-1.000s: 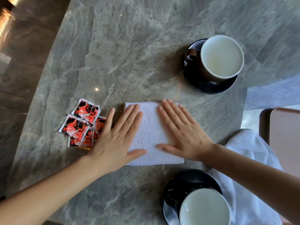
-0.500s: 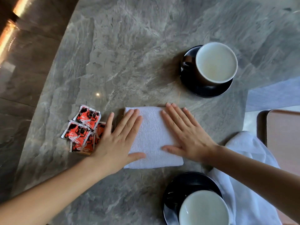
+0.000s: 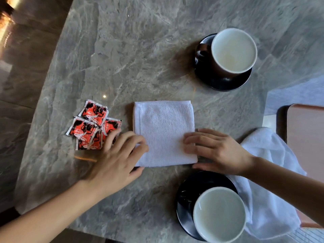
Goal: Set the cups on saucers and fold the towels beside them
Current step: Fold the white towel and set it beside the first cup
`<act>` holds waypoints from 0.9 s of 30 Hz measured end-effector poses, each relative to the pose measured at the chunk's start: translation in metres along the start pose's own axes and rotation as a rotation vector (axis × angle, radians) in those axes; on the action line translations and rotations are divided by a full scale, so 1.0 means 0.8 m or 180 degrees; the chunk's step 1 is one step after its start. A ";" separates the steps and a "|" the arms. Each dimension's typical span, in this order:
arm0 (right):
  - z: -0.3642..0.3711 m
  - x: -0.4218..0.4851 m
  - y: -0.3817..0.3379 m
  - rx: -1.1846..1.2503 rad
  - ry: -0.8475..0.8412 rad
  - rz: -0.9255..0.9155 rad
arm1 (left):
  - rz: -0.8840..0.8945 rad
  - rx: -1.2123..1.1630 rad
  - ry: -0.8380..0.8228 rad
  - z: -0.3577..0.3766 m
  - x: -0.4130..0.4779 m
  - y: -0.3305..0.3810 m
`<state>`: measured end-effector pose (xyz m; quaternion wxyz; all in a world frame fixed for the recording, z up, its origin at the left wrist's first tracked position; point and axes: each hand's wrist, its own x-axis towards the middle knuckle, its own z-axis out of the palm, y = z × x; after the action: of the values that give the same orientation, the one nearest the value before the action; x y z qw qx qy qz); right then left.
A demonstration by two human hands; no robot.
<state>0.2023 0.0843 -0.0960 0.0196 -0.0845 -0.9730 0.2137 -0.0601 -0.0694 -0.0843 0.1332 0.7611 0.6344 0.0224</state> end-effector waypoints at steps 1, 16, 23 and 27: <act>0.001 -0.001 0.000 -0.0042 0.0024 -0.0016 | -0.0011 -0.0042 -0.0008 -0.002 0.004 0.001; 0.000 0.029 -0.009 0.1507 0.1746 0.1665 | -0.0498 -0.0864 -0.0038 -0.034 0.036 0.028; -0.004 0.051 0.019 0.1306 0.2126 0.1935 | -0.1489 -0.2966 -0.0185 -0.019 0.045 0.064; -0.006 0.057 0.031 0.1149 0.1911 0.2045 | -0.1743 -0.3908 -0.0449 -0.014 0.054 0.067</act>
<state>0.1613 0.1168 -0.1020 0.2472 -0.4345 -0.7962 0.3407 -0.0031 -0.0343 -0.0667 0.5834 0.3589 0.6664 0.2944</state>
